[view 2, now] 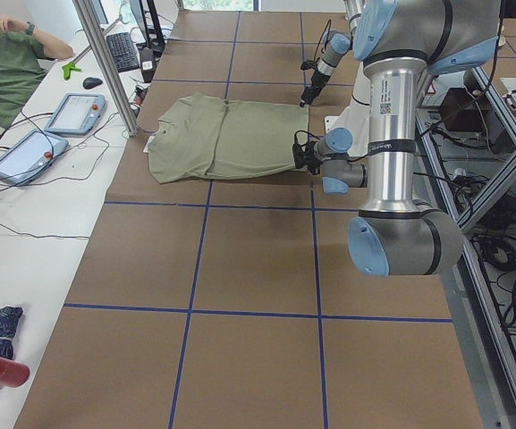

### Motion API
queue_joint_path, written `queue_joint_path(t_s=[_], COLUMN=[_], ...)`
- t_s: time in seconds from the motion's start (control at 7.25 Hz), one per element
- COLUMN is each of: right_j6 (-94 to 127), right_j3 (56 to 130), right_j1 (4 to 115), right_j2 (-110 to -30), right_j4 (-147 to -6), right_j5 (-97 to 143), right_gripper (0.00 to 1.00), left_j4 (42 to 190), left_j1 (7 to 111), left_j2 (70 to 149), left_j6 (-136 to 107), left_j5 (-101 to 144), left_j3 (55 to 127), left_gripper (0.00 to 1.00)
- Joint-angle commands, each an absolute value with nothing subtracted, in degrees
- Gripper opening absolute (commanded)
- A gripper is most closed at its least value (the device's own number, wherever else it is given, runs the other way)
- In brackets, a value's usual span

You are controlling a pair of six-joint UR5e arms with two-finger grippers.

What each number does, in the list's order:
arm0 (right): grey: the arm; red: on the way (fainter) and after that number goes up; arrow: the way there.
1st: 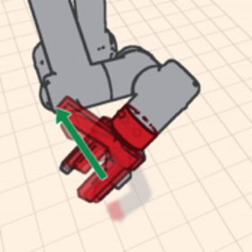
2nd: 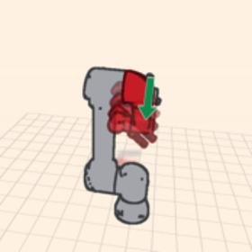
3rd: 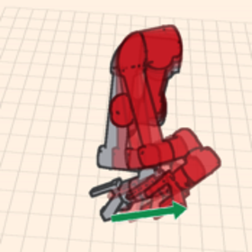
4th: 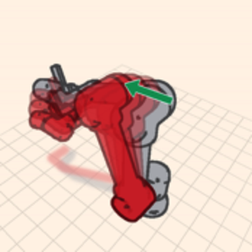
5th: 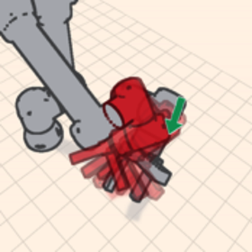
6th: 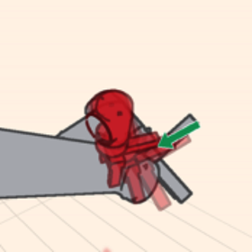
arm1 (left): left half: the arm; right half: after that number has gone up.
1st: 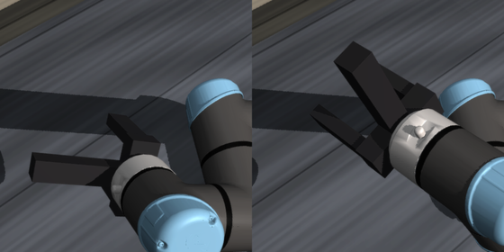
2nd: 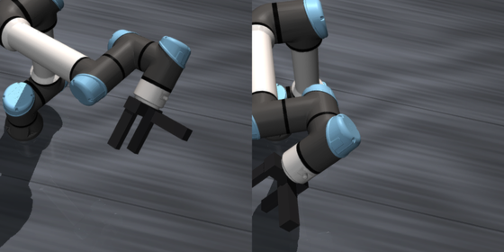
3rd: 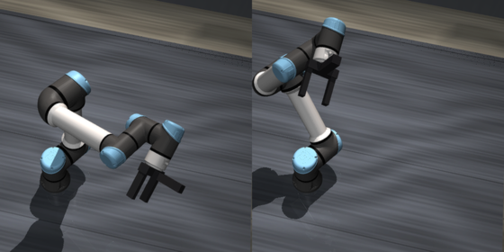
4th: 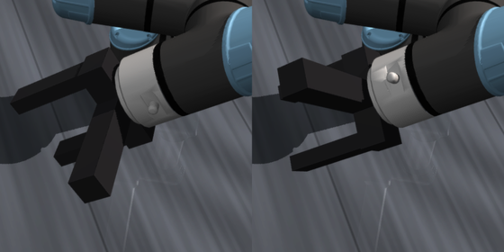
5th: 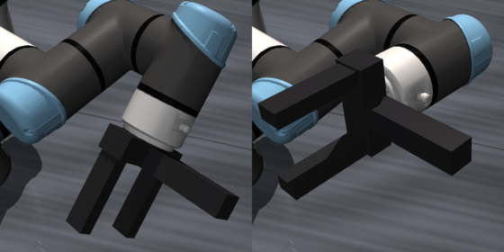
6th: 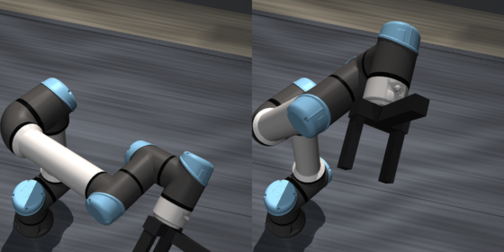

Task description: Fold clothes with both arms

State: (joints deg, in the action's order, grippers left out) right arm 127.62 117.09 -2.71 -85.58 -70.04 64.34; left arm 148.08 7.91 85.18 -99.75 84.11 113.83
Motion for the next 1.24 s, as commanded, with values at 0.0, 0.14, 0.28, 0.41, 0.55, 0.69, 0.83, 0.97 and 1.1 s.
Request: queue_joint_path(t_s=[0.0, 0.14, 0.28, 0.41, 0.55, 0.69, 0.83, 0.97, 1.1], right_j6=[127.6, 127.6, 127.7, 127.7, 127.7, 127.7, 127.6, 127.6, 127.4], right_j3=[116.5, 116.5, 116.5, 116.4, 116.5, 116.9, 118.0, 120.1, 121.2], right_j1=[-2.7, -2.6, -2.6, -2.6, -2.4, -2.2, -2.1, -2.1, -2.2], right_j2=[-84.7, -83.8, -83.4, -83.4, -83.4, -83.4, -83.4, -83.5, -83.4], right_j4=[-70.0, -70.0, -70.0, -70.1, -70.1, -71.7, -75.5, -78.2, -80.6], right_j5=[64.3, 64.4, 64.4, 64.4, 64.4, 64.4, 64.6, 64.8, 65.0], right_gripper=[0.80, 0.66, 0.45, 0.30, 0.00, 0.00, 0.00, 0.00, 0.00], left_j4=[148.0, 148.1, 148.0, 148.1, 148.0, 148.1, 148.0, 148.0, 148.0], left_j1=[7.9, 7.9, 7.9, 7.9, 7.9, 7.9, 7.9, 7.9, 7.9], left_j2=[85.1, 85.1, 85.0, 85.1, 85.1, 85.1, 85.0, 85.0, 85.1], left_j6=[-99.7, -99.7, -99.8, -99.8, -99.7, -99.7, -99.7, -99.8, -99.8], left_j5=[84.1, 84.1, 84.1, 84.1, 84.1, 84.1, 84.1, 84.1, 84.1], left_j3=[113.8, 113.8, 113.9, 113.8, 113.9, 113.9, 113.9, 113.9, 113.9], left_gripper=[0.00, 0.00, 0.00, 0.00, 0.00, 0.00, 0.00, 0.00, 0.00])
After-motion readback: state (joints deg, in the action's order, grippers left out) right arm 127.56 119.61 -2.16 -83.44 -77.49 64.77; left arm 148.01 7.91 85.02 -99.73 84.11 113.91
